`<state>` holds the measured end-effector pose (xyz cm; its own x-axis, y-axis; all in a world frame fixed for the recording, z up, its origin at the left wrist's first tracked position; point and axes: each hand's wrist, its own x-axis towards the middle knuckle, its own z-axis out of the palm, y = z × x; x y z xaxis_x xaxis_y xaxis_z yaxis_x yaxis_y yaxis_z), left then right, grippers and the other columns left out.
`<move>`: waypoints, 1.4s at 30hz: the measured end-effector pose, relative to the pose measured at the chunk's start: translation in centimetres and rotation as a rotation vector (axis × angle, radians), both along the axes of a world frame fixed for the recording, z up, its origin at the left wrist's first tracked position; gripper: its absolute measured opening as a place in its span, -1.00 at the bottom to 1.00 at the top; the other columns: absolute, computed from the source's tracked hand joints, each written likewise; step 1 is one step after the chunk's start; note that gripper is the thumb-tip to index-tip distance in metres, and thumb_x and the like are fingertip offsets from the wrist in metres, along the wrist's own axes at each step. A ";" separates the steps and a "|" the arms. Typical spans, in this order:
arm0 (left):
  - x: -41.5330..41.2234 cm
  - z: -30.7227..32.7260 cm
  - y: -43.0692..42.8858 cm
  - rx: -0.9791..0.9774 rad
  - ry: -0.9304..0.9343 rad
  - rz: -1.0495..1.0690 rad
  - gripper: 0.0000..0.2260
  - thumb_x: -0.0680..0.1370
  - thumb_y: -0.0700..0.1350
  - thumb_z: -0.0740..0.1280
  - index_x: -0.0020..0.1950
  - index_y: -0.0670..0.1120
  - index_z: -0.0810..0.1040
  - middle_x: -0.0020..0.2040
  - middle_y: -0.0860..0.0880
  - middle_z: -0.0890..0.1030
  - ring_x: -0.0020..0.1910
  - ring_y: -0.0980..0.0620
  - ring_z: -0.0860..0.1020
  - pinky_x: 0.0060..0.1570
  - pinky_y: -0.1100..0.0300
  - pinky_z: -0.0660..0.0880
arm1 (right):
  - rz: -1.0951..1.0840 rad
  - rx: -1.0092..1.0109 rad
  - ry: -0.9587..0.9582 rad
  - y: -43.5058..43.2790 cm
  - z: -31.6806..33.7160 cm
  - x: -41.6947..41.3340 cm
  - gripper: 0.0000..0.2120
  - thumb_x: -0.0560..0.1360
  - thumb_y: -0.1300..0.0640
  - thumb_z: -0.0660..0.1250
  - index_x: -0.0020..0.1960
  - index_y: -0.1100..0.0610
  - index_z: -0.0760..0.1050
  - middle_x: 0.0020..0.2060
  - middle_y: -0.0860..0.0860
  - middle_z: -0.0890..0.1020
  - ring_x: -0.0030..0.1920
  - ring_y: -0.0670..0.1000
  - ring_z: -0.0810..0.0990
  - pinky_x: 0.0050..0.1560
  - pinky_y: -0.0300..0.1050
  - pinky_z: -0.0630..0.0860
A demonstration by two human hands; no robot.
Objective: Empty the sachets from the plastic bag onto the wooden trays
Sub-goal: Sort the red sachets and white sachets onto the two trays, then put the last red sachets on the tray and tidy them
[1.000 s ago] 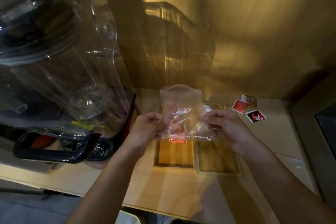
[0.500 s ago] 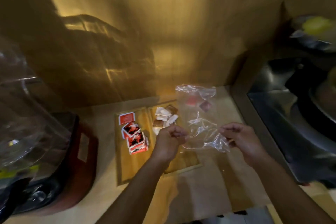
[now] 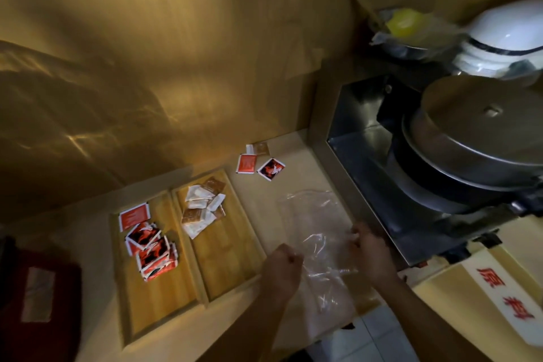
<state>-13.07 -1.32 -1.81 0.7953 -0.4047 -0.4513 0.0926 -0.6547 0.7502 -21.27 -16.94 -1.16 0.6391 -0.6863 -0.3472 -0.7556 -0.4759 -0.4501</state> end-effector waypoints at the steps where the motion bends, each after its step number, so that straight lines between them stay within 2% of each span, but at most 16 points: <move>1: -0.2 -0.3 -0.1 0.022 -0.008 -0.020 -0.86 0.51 -0.08 0.28 -0.23 -0.07 0.46 -0.07 -0.24 0.66 -0.04 -0.17 0.62 -0.08 0.08 0.50 | 0.051 -0.029 0.070 0.1 -0.1 -0.3 -0.76 0.55 0.27 0.15 0.19 0.13 0.39 0.01 0.13 0.65 0.02 0.11 0.63 -0.05 -0.09 0.52; 4: -0.8 -1.2 -0.3 0.065 0.002 -0.057 -0.81 0.52 -0.14 0.28 -0.11 -0.26 0.58 -0.05 -0.29 0.66 -0.04 -0.18 0.62 -0.09 0.08 0.49 | 0.120 -0.031 0.159 0.3 -0.5 -1.0 -0.80 0.55 0.23 0.13 0.15 0.14 0.40 0.03 0.13 0.64 0.02 0.12 0.62 -0.05 -0.07 0.55; 6: -1.1 -1.6 -0.2 0.061 0.059 -0.043 -0.81 0.51 -0.19 0.27 -0.08 -0.30 0.59 -0.06 -0.33 0.67 -0.05 -0.21 0.64 -0.09 0.05 0.53 | 0.141 -0.008 0.178 0.3 -0.7 -1.2 -0.81 0.55 0.20 0.14 0.14 0.17 0.41 0.03 0.13 0.64 0.02 0.11 0.63 -0.03 -0.08 0.56; 10: -1.3 -1.6 -0.3 0.056 0.117 -0.038 -0.82 0.48 -0.22 0.24 -0.24 -0.26 0.57 -0.11 -0.43 0.63 -0.09 -0.32 0.62 -0.07 -0.07 0.55 | 0.161 0.033 0.189 0.0 -0.8 -1.4 -0.84 0.53 0.17 0.19 0.06 0.19 0.43 -0.04 0.12 0.65 -0.04 0.10 0.62 -0.16 -0.17 0.44; 13: -1.0 -1.7 -0.3 0.068 0.150 -0.074 -0.83 0.45 -0.23 0.22 -0.27 -0.27 0.54 -0.16 -0.47 0.59 -0.17 -0.37 0.60 -0.17 -0.11 0.54 | 0.205 0.058 0.200 -0.3 -0.5 -1.2 -0.90 0.52 0.17 0.18 -0.01 0.17 0.42 -0.03 0.12 0.65 -0.05 0.08 0.61 -0.10 -0.16 0.47; 15: -0.6 -1.6 -0.1 0.082 0.163 -0.133 -0.83 0.45 -0.21 0.22 -0.29 -0.25 0.51 -0.24 -0.45 0.56 -0.28 -0.30 0.57 -0.22 -0.10 0.52 | 0.269 0.041 0.214 -0.5 -0.2 -1.0 -0.86 0.52 0.17 0.18 0.04 0.16 0.44 -0.01 0.10 0.64 -0.04 0.04 0.61 -0.04 -0.15 0.51; 17: 0.0 -1.4 0.1 0.099 0.167 -0.192 -0.79 0.47 -0.19 0.23 -0.22 -0.32 0.54 -0.18 -0.43 0.58 -0.17 -0.35 0.59 -0.17 -0.10 0.53 | 0.342 -0.004 0.244 -0.5 0.1 -0.7 -0.82 0.51 0.15 0.20 0.08 0.15 0.46 0.00 0.08 0.64 -0.02 0.03 0.62 -0.01 -0.13 0.53; 19: 0.8 -1.0 0.3 0.141 0.161 -0.258 -0.71 0.51 -0.16 0.22 -0.04 -0.40 0.56 -0.01 -0.45 0.59 0.00 -0.38 0.58 -0.03 -0.11 0.54 | 0.388 -0.058 0.283 -0.4 0.5 -0.4 -0.78 0.49 0.09 0.22 0.10 0.13 0.48 0.02 0.05 0.64 -0.01 0.03 0.62 -0.02 -0.12 0.54; 22: 2.4 0.0 0.7 0.173 0.106 -0.390 -0.66 0.52 -0.12 0.22 -0.05 -0.43 0.56 0.00 -0.46 0.59 0.00 -0.33 0.60 -0.04 -0.05 0.55 | 0.424 -0.157 0.311 -0.2 1.0 0.7 -0.75 0.49 0.04 0.20 0.11 0.08 0.49 0.05 0.03 0.64 0.01 0.04 0.63 -0.04 -0.10 0.53; 25: 4.2 1.6 1.1 0.208 0.014 -0.405 -0.66 0.51 -0.06 0.24 0.03 -0.33 0.57 0.03 -0.31 0.64 0.03 -0.20 0.62 -0.01 0.04 0.54 | 0.372 -0.260 0.360 -0.3 2.0 2.7 -0.74 0.52 0.19 0.11 0.16 0.13 0.44 0.12 0.09 0.61 0.12 0.12 0.61 0.01 -0.05 0.52; 27: 5.7 2.7 1.6 0.177 -0.046 -0.369 -0.70 0.50 -0.05 0.25 0.02 -0.27 0.56 0.04 -0.24 0.64 0.02 -0.14 0.61 -0.04 0.08 0.53 | 0.334 -0.277 0.322 -0.5 2.6 4.3 -0.76 0.52 0.21 0.08 0.14 0.16 0.42 0.13 0.12 0.61 0.13 0.13 0.60 0.05 -0.04 0.52; 30: 8.5 4.6 2.2 0.129 -0.108 -0.314 -0.78 0.50 -0.07 0.27 -0.03 -0.21 0.54 0.04 -0.20 0.63 0.02 -0.12 0.60 -0.03 0.10 0.50 | 0.298 -0.218 0.237 -0.2 4.1 7.0 -0.78 0.51 0.11 0.15 0.10 0.16 0.44 0.14 0.15 0.59 0.14 0.14 0.57 0.07 -0.05 0.49; 33: 11.8 6.6 2.3 0.101 -0.190 -0.253 -0.83 0.51 -0.04 0.29 -0.15 -0.14 0.50 0.00 -0.19 0.64 0.02 -0.13 0.60 0.03 0.02 0.52 | 0.284 -0.226 0.117 0.3 5.8 9.8 -0.78 0.50 0.03 0.17 0.04 0.13 0.45 0.07 0.15 0.60 0.07 0.17 0.58 0.03 0.00 0.51; 36: 14.9 8.3 2.2 0.103 -0.316 -0.188 -0.81 0.51 -0.05 0.27 -0.15 -0.17 0.52 -0.01 -0.17 0.64 0.01 -0.13 0.59 0.00 0.01 0.51 | 0.291 -0.250 0.025 0.4 7.1 13.0 -0.80 0.50 0.01 0.19 -0.01 0.13 0.46 -0.01 0.14 0.61 -0.01 0.16 0.60 -0.07 -0.01 0.52; 39: 17.9 9.4 1.6 0.102 -0.409 -0.116 -0.83 0.50 -0.09 0.23 -0.08 -0.16 0.54 -0.01 -0.17 0.64 0.00 -0.16 0.58 -0.05 0.05 0.49 | 0.327 -0.239 -0.048 -0.1 7.6 16.5 -0.85 0.50 0.03 0.20 -0.11 0.11 0.43 -0.06 0.13 0.62 -0.04 0.15 0.58 -0.16 -0.08 0.44; 42: 20.4 9.3 0.7 0.129 -0.444 -0.043 -0.84 0.50 -0.08 0.19 -0.08 -0.12 0.52 -0.02 -0.15 0.65 -0.02 -0.15 0.58 -0.11 0.09 0.46 | 0.365 -0.234 -0.090 -0.7 7.6 19.2 -0.86 0.51 0.05 0.20 -0.08 0.11 0.47 -0.06 0.14 0.64 -0.02 0.16 0.58 -0.14 -0.04 0.46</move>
<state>7.31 -0.59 7.50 0.9065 -0.4047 -0.1199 -0.2486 -0.7415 0.6232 -2.03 -17.66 6.47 0.8749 -0.4631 -0.1417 -0.4817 -0.8014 -0.3546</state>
